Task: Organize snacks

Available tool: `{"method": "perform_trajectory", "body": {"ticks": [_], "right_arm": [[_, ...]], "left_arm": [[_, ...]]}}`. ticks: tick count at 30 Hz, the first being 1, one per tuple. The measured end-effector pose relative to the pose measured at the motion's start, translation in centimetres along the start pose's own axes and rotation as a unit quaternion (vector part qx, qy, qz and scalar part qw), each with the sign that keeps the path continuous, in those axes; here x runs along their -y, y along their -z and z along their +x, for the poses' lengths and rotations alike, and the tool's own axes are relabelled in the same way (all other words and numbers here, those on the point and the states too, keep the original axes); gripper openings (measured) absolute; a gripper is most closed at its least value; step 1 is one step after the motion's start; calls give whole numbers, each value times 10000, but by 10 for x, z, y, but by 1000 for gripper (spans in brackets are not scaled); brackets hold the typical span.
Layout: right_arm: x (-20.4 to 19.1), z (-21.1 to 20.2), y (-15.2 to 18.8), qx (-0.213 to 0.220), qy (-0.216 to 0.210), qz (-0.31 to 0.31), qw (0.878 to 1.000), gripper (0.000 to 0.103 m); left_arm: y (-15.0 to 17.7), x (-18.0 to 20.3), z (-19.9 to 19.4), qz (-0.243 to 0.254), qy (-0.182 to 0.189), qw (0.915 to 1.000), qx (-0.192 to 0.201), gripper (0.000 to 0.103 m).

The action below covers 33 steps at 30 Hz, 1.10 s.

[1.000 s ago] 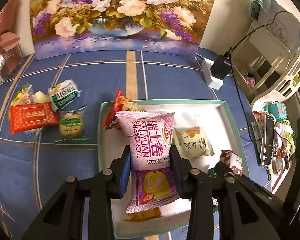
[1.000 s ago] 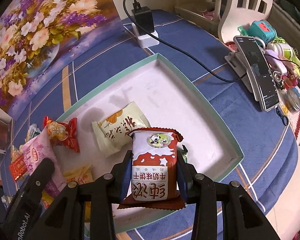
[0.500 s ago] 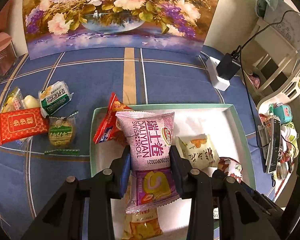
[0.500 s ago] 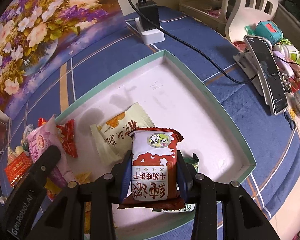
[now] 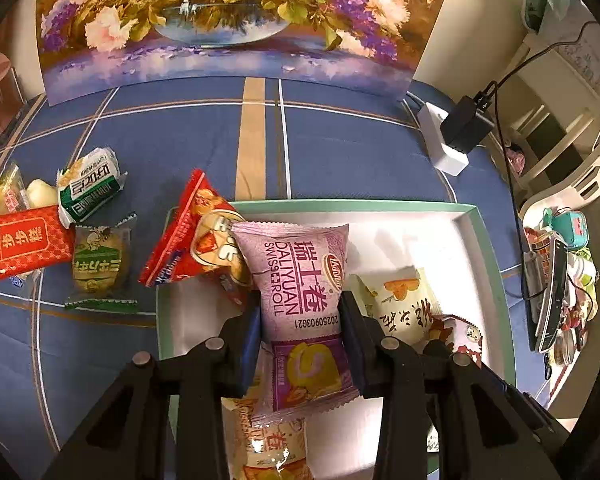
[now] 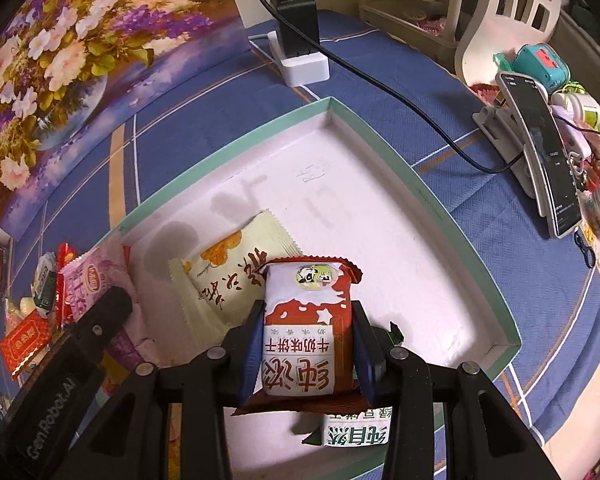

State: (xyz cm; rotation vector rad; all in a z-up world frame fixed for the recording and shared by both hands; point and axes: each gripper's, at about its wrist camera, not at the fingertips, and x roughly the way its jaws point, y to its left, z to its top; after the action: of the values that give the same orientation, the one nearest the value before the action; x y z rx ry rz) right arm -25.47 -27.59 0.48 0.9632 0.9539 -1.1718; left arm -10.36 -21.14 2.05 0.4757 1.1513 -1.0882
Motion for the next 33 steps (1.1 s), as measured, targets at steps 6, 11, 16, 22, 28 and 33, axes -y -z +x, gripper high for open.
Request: {"method": "perform_trajectory", "body": {"ticks": [6,11,16,22,28,33], "right_arm": [[-1,1,0,-39,29,-49,10000,42],[-2,1,1,-79,107,-74,9999,42],[-4,-4,0,-85,169,-157,9997,44],[-7,-12,0,-75,190,-245,9995,51],[-7,-23,-1,-22,191,-248,9995,58],[-6,-31,-2,98,120,-236,9996,72]], "left_arm": [[0,-2,0,-89,-12,10000,-38,39],[-1,-5,-3,-153,2,9998,-95,41],[-3,-5,-13,-204,-8,9997,-92,45],[-6,-10,-25,-351,-105,9991,-203,47],[-10,-16,-41,-424,-243,9988,-98,50],[-13,-25,-47,-535,-412,9977,2,54]]}}
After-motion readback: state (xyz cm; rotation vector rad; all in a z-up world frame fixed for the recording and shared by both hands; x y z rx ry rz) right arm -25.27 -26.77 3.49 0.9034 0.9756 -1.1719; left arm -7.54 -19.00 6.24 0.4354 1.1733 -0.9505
